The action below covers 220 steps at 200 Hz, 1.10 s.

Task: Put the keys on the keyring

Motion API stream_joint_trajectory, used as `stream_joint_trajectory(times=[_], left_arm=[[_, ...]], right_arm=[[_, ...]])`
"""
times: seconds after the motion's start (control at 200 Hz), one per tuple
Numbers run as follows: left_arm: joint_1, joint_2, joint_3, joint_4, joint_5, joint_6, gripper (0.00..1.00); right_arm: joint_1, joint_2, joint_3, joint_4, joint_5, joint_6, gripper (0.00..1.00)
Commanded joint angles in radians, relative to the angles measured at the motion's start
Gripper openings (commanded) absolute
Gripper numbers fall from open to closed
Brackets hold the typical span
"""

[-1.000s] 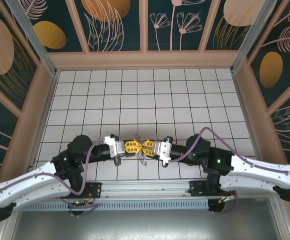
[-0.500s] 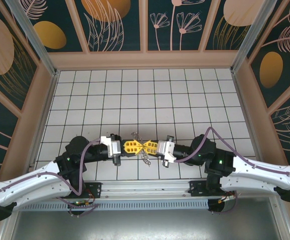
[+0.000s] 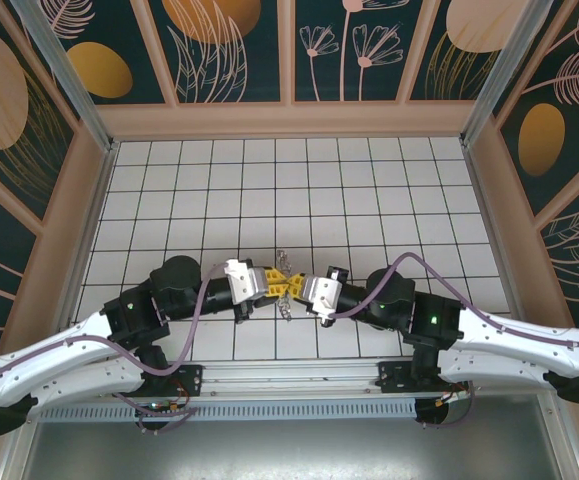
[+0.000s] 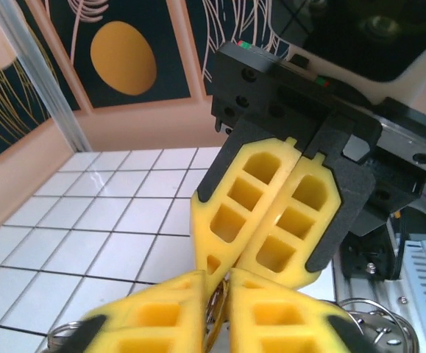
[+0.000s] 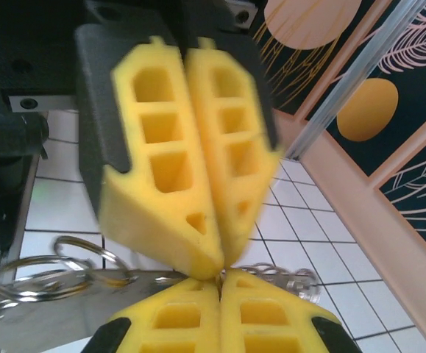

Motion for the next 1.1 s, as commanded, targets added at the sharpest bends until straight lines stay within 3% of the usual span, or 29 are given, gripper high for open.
stream_joint_trajectory(times=[0.0, 0.335, 0.44, 0.561, 1.096], left_arm=[[0.006, 0.007, -0.011, -0.046, -0.070, 0.015, 0.00], [0.006, -0.090, -0.113, 0.237, 0.064, -0.022, 0.00], [0.006, -0.119, -0.127, 0.299, 0.095, -0.023, 0.00], [0.005, -0.140, -0.143, 0.355, 0.128, -0.025, 0.00], [0.005, -0.116, -0.154, 0.426, 0.190, -0.044, 0.00]], right_arm=[[0.022, -0.020, 0.054, 0.083, -0.045, -0.027, 0.00], [0.035, -0.083, -0.011, 0.125, -0.070, -0.001, 0.00], [0.035, -0.086, -0.031, 0.139, -0.071, 0.020, 0.14], [0.035, -0.076, -0.039, 0.152, -0.071, 0.041, 0.21], [0.027, -0.086, -0.097, 0.253, -0.170, 0.046, 0.19]])
